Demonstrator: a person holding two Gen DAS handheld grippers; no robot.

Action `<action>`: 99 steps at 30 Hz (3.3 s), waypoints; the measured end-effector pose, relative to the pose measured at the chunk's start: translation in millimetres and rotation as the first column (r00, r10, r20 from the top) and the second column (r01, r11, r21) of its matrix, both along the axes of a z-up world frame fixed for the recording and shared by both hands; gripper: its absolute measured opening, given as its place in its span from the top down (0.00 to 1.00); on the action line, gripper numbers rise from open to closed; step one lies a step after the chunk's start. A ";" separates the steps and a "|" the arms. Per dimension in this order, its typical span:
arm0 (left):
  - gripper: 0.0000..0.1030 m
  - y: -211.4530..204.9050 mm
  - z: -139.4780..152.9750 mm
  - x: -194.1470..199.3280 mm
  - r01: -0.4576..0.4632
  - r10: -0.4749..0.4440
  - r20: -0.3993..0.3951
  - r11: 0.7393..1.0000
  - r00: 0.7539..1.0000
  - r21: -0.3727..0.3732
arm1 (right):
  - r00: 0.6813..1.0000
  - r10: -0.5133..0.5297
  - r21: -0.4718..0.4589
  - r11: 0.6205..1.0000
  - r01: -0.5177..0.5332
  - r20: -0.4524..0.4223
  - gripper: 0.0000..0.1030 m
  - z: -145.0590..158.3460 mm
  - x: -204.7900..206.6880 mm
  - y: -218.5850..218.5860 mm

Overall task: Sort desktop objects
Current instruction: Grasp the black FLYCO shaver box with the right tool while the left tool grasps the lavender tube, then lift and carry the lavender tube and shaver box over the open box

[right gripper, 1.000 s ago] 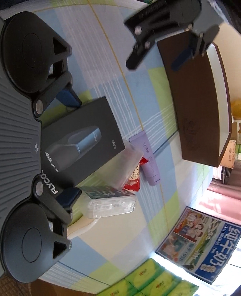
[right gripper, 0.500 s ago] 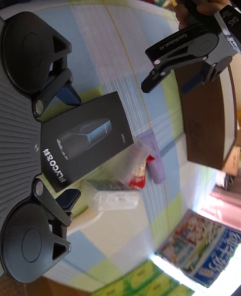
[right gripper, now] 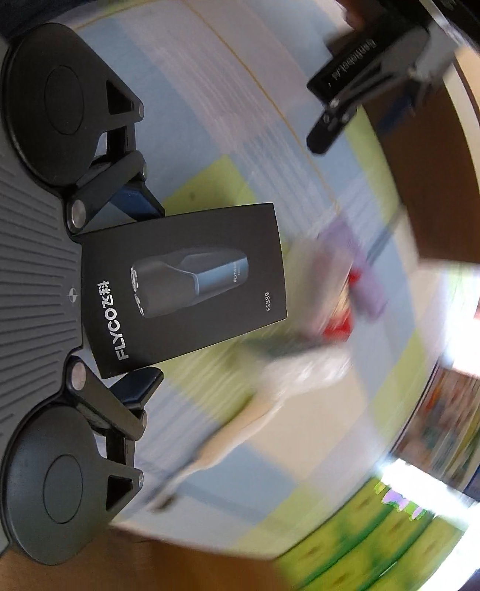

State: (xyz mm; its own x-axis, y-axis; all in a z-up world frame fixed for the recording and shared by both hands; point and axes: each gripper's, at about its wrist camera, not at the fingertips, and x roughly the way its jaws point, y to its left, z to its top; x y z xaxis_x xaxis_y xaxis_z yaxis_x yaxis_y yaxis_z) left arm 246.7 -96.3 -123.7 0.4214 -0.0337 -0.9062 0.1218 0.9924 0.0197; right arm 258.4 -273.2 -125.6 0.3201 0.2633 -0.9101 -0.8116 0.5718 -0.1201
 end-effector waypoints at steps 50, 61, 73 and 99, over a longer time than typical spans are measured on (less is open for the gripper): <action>0.72 20.8 -30.0 14.1 -0.087 0.088 0.011 0.996 0.996 -0.033 | 0.851 -0.526 0.165 0.838 0.520 -0.011 0.24 -6.5 48.0 -56.5; 0.73 16.3 -29.4 -2.2 -0.084 0.084 0.032 0.996 0.996 -0.004 | 0.834 -0.552 0.137 0.826 0.547 0.001 0.25 -10.6 55.2 -50.3; 0.74 12.9 -24.3 -29.2 -0.063 0.064 0.024 0.998 0.998 -0.008 | 0.853 -0.521 0.126 0.846 0.518 -0.009 0.26 -10.5 32.5 -44.2; 0.74 13.5 47.2 -107.8 -0.042 0.069 0.219 0.991 0.973 -0.126 | 0.951 -0.299 0.279 0.910 0.307 -0.074 0.26 32.0 -39.2 17.7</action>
State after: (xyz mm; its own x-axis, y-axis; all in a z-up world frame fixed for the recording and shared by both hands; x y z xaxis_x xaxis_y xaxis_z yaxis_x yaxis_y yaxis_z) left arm 139.0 -82.8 -76.4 0.6160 -0.1074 -0.7804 0.0726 0.9942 -0.0795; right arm 219.3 -255.6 -93.6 0.4003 0.4058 -0.8216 -0.5945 0.7973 0.1041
